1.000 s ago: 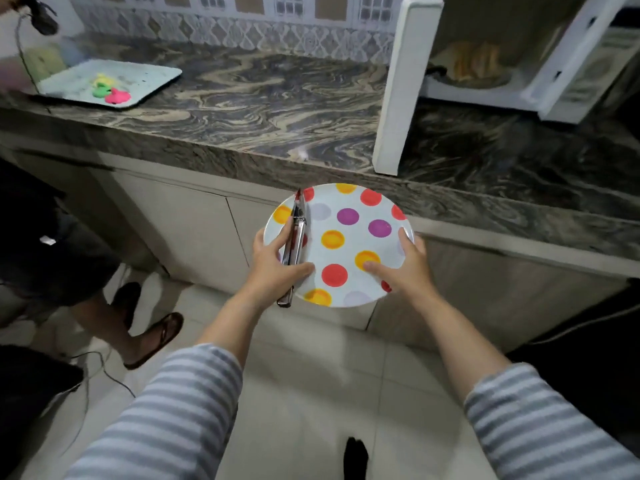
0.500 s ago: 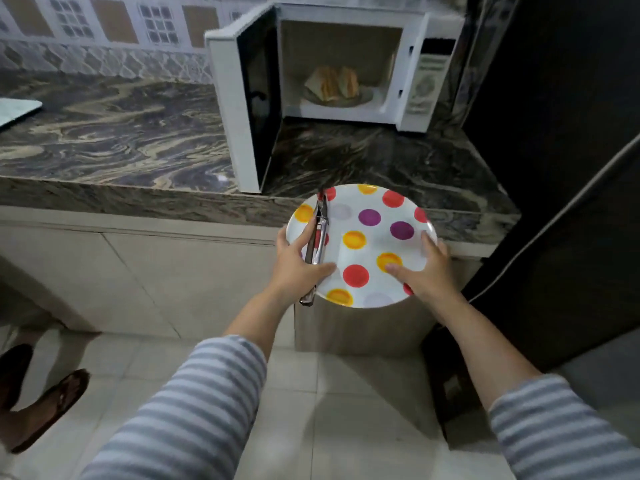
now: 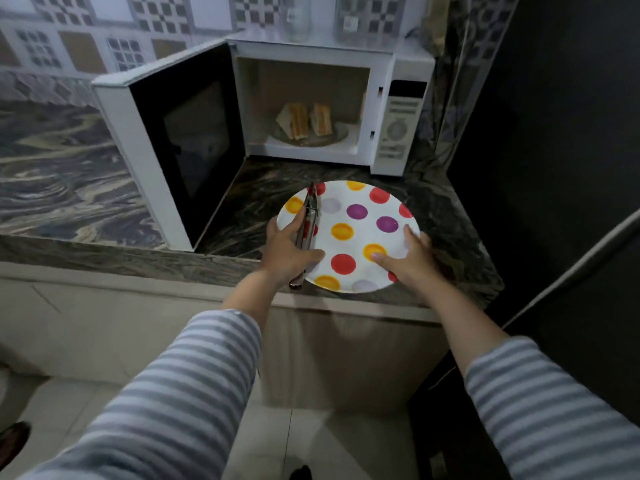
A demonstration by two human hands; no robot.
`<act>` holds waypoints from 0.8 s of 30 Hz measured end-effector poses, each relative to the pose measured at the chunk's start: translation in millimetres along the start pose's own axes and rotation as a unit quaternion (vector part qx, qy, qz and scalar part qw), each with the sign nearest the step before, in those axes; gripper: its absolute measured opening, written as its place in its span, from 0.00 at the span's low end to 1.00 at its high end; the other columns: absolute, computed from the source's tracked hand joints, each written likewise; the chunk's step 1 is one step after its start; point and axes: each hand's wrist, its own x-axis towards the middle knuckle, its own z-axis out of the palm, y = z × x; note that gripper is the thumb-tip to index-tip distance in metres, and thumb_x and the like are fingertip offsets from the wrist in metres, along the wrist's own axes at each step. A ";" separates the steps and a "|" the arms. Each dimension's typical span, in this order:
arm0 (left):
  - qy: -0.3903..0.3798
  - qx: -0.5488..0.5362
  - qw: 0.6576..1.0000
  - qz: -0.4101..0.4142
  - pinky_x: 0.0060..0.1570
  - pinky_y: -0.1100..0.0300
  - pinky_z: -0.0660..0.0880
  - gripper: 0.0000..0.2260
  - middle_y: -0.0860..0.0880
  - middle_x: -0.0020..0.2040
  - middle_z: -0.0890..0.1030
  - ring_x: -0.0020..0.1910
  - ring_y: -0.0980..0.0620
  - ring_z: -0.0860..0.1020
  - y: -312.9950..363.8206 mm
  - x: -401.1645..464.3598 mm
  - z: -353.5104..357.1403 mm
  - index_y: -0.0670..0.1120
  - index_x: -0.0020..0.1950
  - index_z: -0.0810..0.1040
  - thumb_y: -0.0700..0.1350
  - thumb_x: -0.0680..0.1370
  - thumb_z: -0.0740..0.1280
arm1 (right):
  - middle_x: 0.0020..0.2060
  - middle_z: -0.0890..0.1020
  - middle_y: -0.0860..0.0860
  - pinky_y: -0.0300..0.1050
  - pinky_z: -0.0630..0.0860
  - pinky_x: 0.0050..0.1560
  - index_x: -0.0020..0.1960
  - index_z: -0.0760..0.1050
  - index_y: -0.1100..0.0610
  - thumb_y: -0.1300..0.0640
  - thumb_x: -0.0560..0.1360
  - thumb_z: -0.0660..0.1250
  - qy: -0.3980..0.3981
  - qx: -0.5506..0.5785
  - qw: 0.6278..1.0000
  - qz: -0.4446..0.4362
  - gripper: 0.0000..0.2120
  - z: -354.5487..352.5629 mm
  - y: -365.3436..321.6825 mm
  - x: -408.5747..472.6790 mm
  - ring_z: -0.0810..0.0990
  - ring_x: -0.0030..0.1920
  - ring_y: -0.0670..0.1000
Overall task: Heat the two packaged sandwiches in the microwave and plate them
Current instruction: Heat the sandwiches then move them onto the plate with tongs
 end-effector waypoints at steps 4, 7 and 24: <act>-0.007 0.029 0.999 -0.021 0.74 0.49 0.56 0.42 0.46 0.76 0.50 0.75 0.44 0.58 -9.5 57.8 2.5 0.60 0.76 0.58 0.50 0.67 0.77 | 0.77 0.45 0.53 0.47 0.54 0.74 0.78 0.47 0.55 0.44 0.71 0.72 -0.018 -0.003 1.000 0.014 0.47 12.5 -2.3 59.4 0.50 0.77 0.53; -0.009 0.071 0.996 -0.052 0.74 0.39 0.45 0.40 0.46 0.77 0.48 0.75 0.42 0.57 -15.4 95.8 5.0 0.64 0.75 0.57 0.52 0.69 0.76 | 0.76 0.48 0.52 0.53 0.55 0.75 0.79 0.48 0.54 0.40 0.69 0.72 -0.037 -0.013 0.999 0.033 0.49 23.0 -3.6 99.5 0.54 0.75 0.57; -0.039 0.233 0.964 -0.125 0.69 0.42 0.28 0.34 0.44 0.79 0.42 0.77 0.49 0.35 -20.2 169.9 26.5 0.66 0.76 0.46 0.68 0.74 0.58 | 0.78 0.43 0.52 0.60 0.31 0.72 0.79 0.44 0.49 0.29 0.73 0.54 -0.103 -0.254 0.962 0.002 0.43 34.8 1.7 194.9 0.37 0.77 0.49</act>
